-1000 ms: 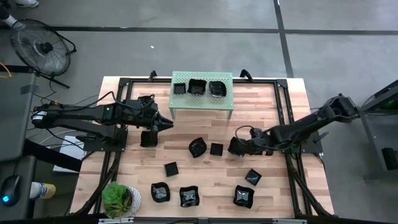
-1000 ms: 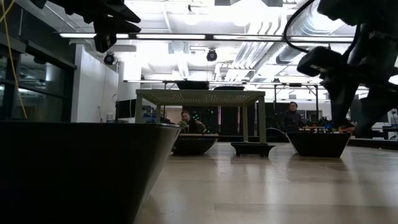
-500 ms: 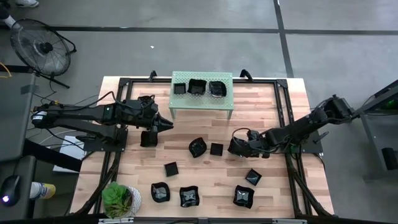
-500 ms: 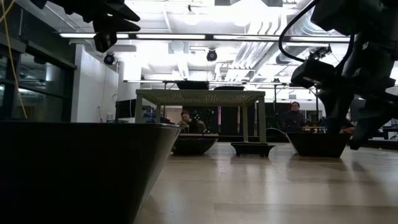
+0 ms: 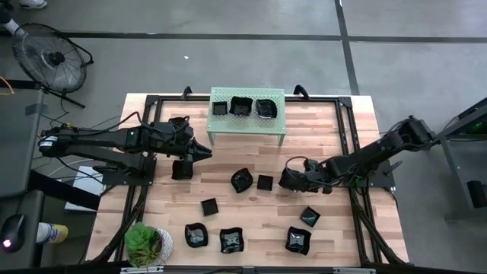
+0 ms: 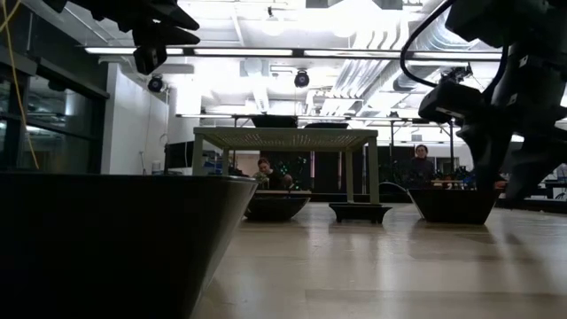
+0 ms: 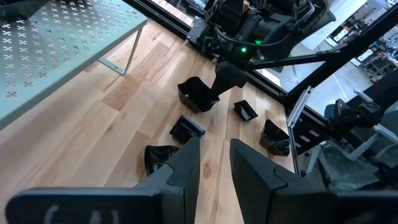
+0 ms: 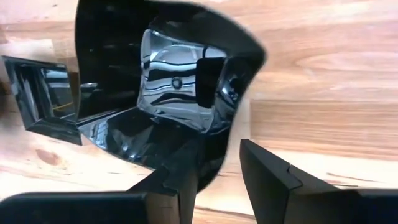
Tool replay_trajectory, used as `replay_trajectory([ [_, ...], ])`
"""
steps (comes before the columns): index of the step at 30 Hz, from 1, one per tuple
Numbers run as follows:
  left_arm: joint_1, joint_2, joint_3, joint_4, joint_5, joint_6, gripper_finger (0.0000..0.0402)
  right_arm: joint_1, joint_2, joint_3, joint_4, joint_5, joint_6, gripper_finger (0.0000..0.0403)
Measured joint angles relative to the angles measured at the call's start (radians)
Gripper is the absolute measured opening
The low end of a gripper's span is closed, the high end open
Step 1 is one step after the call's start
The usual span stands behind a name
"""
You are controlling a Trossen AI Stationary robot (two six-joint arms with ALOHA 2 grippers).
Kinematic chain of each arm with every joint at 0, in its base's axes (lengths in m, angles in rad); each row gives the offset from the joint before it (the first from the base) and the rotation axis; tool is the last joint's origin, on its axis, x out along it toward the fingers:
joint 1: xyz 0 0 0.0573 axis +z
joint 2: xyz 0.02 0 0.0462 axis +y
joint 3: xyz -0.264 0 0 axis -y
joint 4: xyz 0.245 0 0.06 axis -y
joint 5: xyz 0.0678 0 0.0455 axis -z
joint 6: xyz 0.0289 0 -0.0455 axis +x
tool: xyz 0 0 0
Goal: Pick & Place Mini shaped plates
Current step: Stack the wave square shaped plate on top of the wave square shaped plate on the shelf
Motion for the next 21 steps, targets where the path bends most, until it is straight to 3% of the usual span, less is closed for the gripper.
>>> replay_trajectory([
  [21,0.0,0.0,0.0,0.0,0.0,0.0,0.0085,0.0,-0.04,0.0,-0.038,0.019,-0.007,0.0112],
])
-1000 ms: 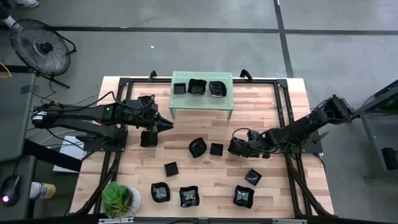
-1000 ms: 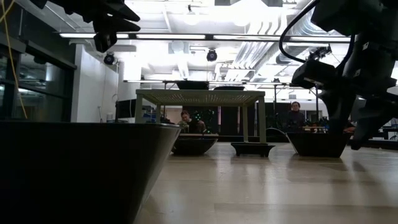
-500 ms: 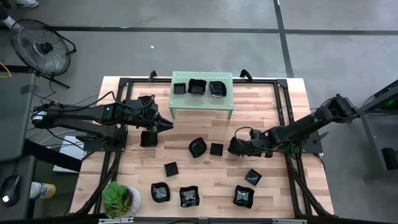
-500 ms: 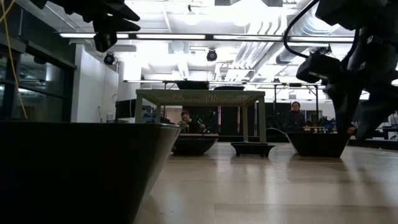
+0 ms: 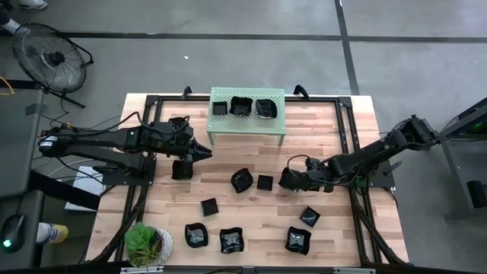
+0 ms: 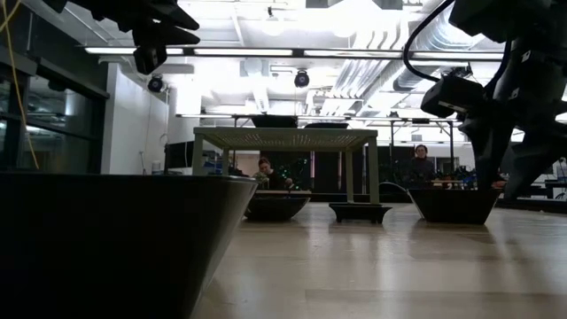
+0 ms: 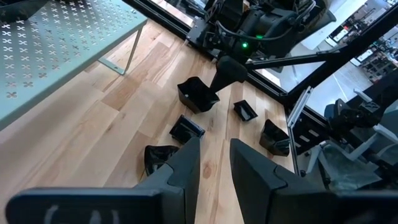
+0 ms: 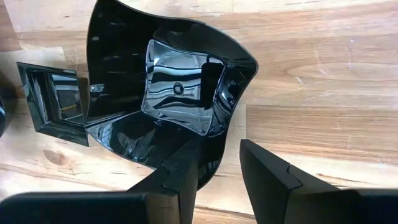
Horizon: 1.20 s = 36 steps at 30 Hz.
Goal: Pick & Place Mini shaped plates
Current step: Stack the wave square shaped plate on top of the wave square shaped plate on the shelf
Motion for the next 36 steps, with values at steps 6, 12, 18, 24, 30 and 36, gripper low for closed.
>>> replay_trajectory([
  [6,0.0,0.0,0.0,0.0,0.0,0.0,0.0085,0.0,0.001,0.0,-0.004,0.003,-0.002,0.0112],
  [12,0.0,0.0,0.0,0.0,0.0,0.0,0.0085,0.0,0.002,0.0,-0.007,0.004,-0.004,0.0112],
  [18,0.0,0.0,0.0,0.0,0.0,0.0,0.0085,0.0,0.002,0.0,-0.007,0.004,-0.004,0.0112],
  [24,0.0,0.0,0.0,0.0,0.0,0.0,0.0085,0.0,0.002,0.0,-0.007,0.001,-0.004,0.0112],
  [30,0.0,0.0,0.0,0.0,0.0,0.013,0.0085,0.0,0.002,0.0,-0.007,0.027,-0.029,0.0112],
  [36,0.0,0.0,0.0,0.0,-0.001,0.013,0.0085,-0.001,0.002,0.0,-0.007,0.031,-0.047,0.0109],
])
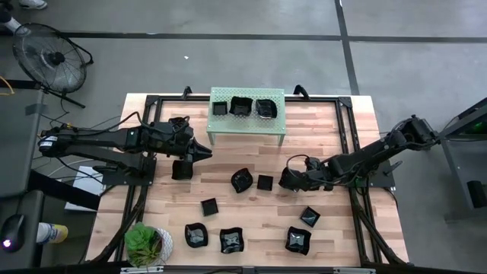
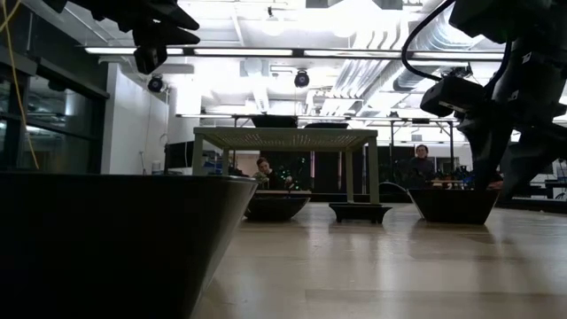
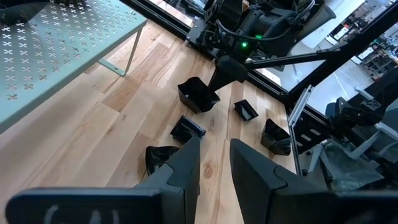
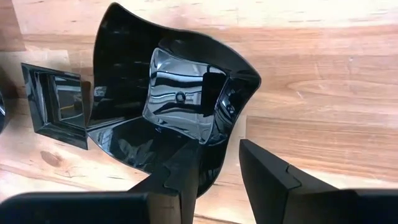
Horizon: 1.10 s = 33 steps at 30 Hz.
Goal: Pick & Place Mini shaped plates
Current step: Stack the wave square shaped plate on top of the wave square shaped plate on the shelf
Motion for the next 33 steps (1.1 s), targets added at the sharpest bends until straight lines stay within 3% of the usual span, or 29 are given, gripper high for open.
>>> replay_trajectory([
  [33,0.0,0.0,0.0,0.0,0.0,0.002,0.0085,0.0,0.0,0.0,0.005,-0.019,-0.023,0.0003],
])
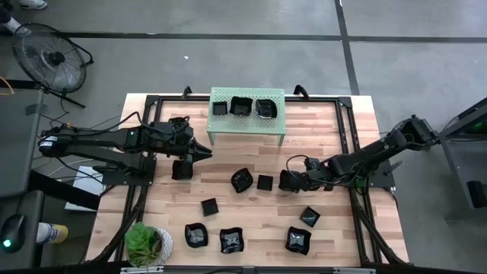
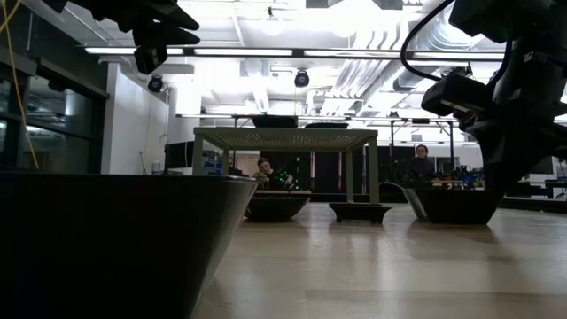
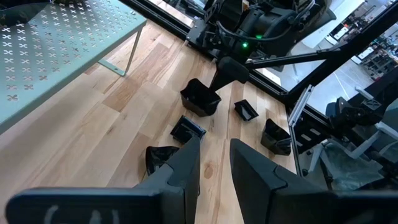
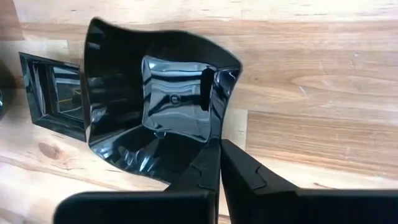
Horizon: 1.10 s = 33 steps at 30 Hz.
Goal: Pick & Place Mini shaped plates
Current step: Stack the wave square shaped plate on top of the wave square shaped plate on the shelf
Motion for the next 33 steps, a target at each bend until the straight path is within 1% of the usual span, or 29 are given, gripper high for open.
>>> replay_trajectory([
  [13,0.0,0.0,0.0,0.0,0.0,-0.001,0.0085,0.0,-0.003,0.0,0.005,-0.013,-0.022,0.0001],
  [17,0.0,0.0,0.0,0.0,0.006,-0.001,0.0085,0.0,-0.03,0.0,0.006,-0.011,-0.024,0.0001],
  [20,0.0,0.0,0.0,0.0,0.024,-0.002,0.0085,0.0,-0.06,0.009,-0.004,0.011,-0.031,0.0],
  [26,0.0,0.0,0.0,0.003,0.032,0.004,0.0085,-0.002,-0.112,0.079,-0.109,0.043,-0.064,0.0],
  [29,0.0,0.0,0.0,0.005,0.032,0.005,0.0085,-0.019,-0.126,0.133,-0.171,0.04,-0.092,0.0],
  [33,0.0,0.0,0.0,0.006,0.032,0.007,0.0085,-0.064,-0.127,0.233,-0.265,0.044,-0.168,0.0],
])
